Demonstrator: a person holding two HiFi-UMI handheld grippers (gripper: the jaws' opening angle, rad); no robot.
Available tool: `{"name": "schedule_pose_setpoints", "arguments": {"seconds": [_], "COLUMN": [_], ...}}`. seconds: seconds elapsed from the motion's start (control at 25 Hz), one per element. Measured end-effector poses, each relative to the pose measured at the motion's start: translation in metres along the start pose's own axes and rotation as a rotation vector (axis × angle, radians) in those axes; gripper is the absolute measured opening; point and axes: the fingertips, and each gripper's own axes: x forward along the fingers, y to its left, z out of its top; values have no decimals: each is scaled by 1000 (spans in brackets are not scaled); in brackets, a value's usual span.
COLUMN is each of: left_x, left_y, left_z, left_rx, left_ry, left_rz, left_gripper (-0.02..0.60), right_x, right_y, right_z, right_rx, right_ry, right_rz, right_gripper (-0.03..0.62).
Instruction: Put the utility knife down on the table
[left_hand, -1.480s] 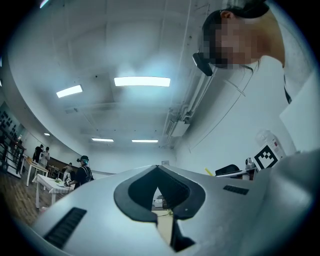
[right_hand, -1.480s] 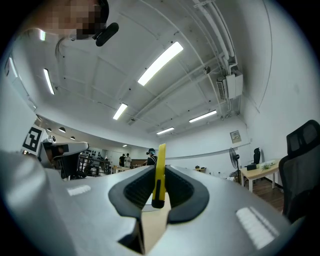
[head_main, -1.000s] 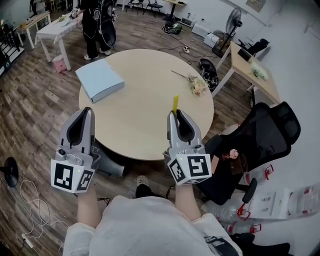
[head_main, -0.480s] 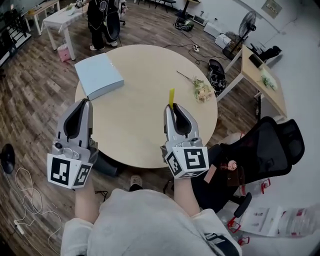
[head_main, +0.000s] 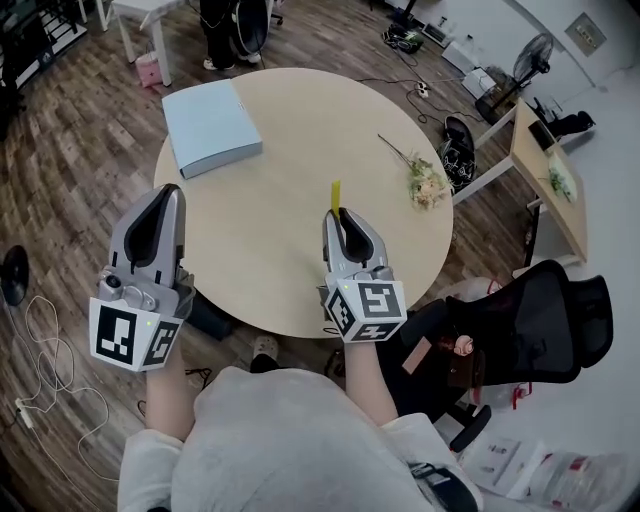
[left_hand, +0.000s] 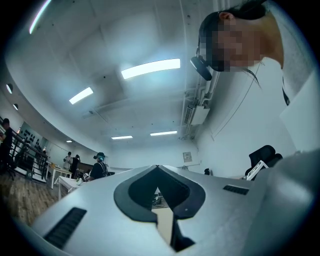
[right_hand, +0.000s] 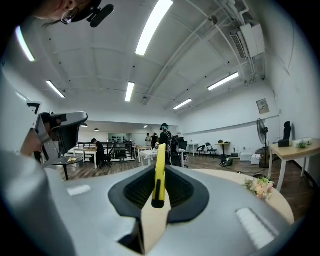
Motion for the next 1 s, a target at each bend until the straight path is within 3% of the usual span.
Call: {"name": "schedule_pose_setpoints", "arguments": {"seconds": [1.0], "left_x": [3], "left_y": [50], "left_z": [-45], "left_rx": [-3], "left_ry": [98], "left_rz": [130], "left_gripper": [6], "right_x": [72], "right_y": [-1], "right_z": [-187], "right_rx": [79], "right_ry": [470], "right_rz": [57], "right_gripper": [69]}}
